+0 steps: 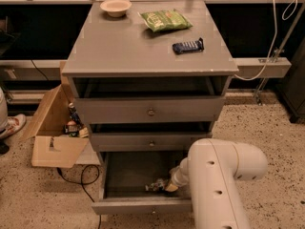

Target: Pick water bottle from bottom drawer and place on counter

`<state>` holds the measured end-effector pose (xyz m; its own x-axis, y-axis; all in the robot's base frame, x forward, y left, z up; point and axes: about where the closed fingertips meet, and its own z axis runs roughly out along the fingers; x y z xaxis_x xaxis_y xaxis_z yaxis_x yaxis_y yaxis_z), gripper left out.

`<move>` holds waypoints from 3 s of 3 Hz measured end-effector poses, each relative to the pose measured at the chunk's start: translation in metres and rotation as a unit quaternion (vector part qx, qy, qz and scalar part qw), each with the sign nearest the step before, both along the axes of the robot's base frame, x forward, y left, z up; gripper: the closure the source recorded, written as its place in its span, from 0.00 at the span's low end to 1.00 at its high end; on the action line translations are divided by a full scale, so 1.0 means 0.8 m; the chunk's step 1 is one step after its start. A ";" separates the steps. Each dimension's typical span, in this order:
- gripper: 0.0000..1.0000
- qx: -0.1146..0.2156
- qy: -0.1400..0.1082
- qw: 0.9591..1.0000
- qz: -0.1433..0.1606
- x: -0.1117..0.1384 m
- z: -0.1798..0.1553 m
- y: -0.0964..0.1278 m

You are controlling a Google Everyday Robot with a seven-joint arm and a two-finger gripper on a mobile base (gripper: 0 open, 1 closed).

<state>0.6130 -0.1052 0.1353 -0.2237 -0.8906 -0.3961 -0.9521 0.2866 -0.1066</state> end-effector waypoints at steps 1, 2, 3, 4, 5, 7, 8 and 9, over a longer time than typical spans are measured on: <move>0.69 0.011 -0.004 1.000 0.006 -0.005 -0.001 -0.001; 0.92 0.032 -0.014 0.999 0.017 -0.009 0.015 0.002; 1.00 0.083 -0.033 0.995 0.039 -0.012 0.048 0.012; 1.00 0.168 -0.086 0.979 0.074 -0.027 0.140 0.005; 1.00 0.190 -0.139 0.969 0.070 -0.045 0.220 -0.040; 1.00 0.200 -0.177 0.961 0.077 -0.045 0.289 -0.039; 1.00 0.197 -0.246 0.945 0.088 -0.056 0.397 -0.044; 1.00 0.198 -0.308 0.925 0.099 -0.068 0.537 -0.051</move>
Offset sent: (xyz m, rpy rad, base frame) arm -0.0104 0.0031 0.0363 0.1269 -0.0664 0.0605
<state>0.5586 -0.1459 0.5649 0.3043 -0.6483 -0.6979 -0.7837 0.2462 -0.5703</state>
